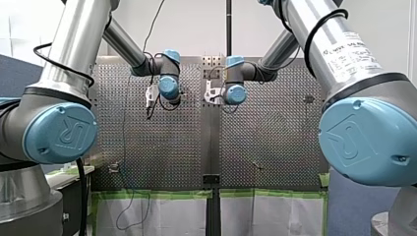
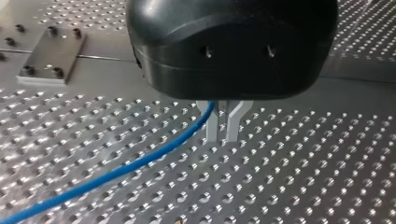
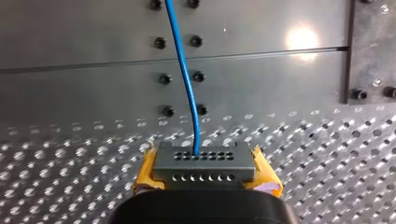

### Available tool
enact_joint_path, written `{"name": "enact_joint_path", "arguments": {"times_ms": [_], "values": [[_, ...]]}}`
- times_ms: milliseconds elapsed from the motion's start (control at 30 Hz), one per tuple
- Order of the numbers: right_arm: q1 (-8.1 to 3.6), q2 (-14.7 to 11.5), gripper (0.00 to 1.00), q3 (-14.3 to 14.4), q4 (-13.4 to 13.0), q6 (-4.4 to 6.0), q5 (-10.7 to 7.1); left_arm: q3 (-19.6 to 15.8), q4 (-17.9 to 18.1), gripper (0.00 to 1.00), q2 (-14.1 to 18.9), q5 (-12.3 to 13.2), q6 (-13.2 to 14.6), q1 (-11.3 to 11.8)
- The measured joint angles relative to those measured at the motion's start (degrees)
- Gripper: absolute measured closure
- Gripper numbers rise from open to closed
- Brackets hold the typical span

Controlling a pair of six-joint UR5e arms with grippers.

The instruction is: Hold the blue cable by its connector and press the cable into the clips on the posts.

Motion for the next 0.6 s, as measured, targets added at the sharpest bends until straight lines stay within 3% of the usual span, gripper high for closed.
{"name": "enact_joint_path", "arguments": {"times_ms": [300, 600], "values": [[-0.17, 0.0, 1.00, 5.2, -5.3, 0.37, 2.50, -2.8, 3.4, 0.84, -2.7, -0.3, 0.2, -1.4], [-0.98, 0.1, 1.00, 10.7, -10.7, 0.61, 3.73, -4.1, 7.1, 0.82, -5.6, -1.4, -0.4, -3.7]]}}
